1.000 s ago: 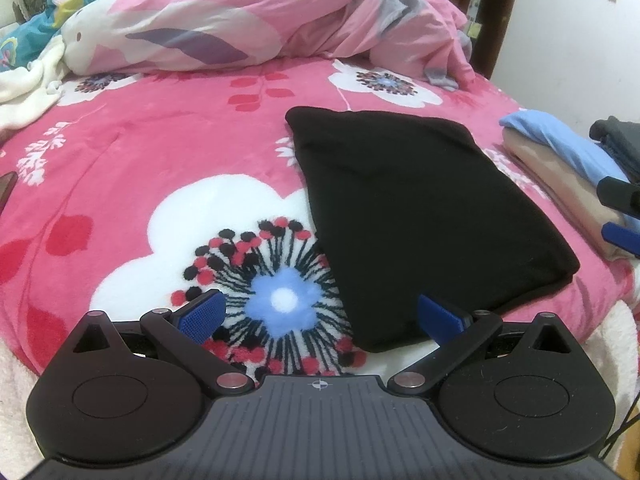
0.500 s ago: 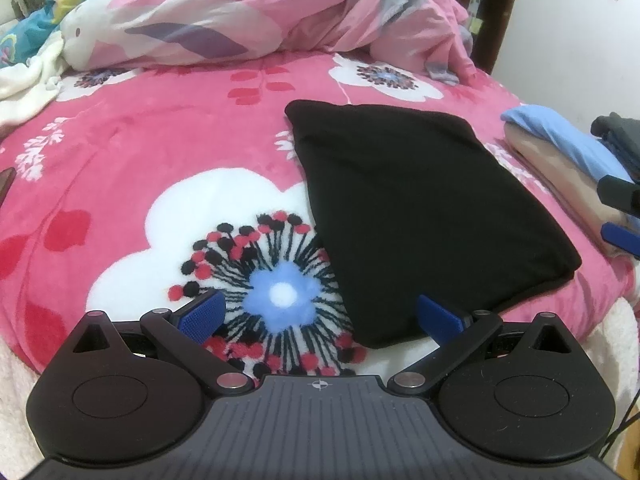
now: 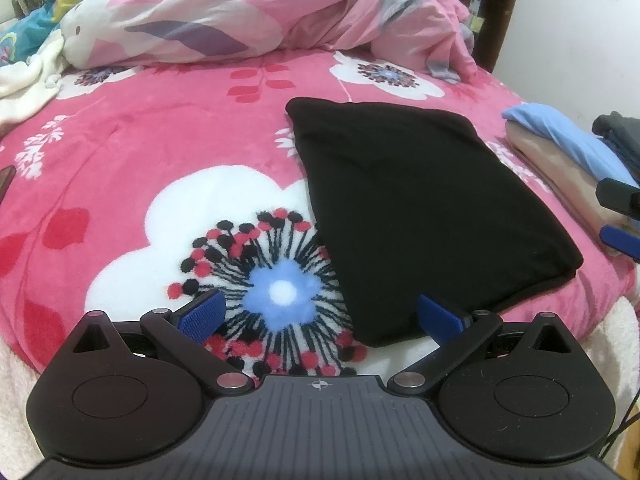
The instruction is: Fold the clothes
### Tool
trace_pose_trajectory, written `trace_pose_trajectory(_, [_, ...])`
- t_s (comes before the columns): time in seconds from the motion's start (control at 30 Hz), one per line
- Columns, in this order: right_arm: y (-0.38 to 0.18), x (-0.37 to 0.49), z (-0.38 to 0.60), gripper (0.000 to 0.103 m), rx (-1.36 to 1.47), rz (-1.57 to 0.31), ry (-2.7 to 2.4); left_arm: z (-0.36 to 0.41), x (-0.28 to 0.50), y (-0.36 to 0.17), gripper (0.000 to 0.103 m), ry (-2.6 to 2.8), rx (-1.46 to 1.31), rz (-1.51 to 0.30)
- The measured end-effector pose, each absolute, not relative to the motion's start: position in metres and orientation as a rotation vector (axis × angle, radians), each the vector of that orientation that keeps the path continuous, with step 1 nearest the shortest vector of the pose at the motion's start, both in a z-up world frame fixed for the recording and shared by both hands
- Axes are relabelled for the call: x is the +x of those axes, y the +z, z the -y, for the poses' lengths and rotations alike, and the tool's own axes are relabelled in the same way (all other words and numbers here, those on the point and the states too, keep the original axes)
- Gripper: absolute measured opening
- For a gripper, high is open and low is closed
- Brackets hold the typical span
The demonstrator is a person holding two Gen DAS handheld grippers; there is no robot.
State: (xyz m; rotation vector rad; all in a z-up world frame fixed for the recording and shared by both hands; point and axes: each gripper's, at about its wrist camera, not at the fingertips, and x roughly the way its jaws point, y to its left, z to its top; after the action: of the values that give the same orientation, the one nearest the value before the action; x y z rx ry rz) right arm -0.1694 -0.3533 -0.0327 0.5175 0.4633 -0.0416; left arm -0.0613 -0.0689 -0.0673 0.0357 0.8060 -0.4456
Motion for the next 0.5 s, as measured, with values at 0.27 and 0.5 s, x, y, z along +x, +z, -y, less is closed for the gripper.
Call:
trace_pose_trajectory(0.27, [-0.030, -0.166, 0.354, 0.103, 0.497, -0.457, -0.042, 0.069, -0.043, -0.057, 0.103, -0.412, 0.013, -0.792])
trace_pose_trajectory(0.5, [-0.029, -0.155, 0.356, 0.103, 0.464, -0.464, -0.058, 0.088, -0.018, -0.050, 0.103, -0.356, 0.116, -0.791])
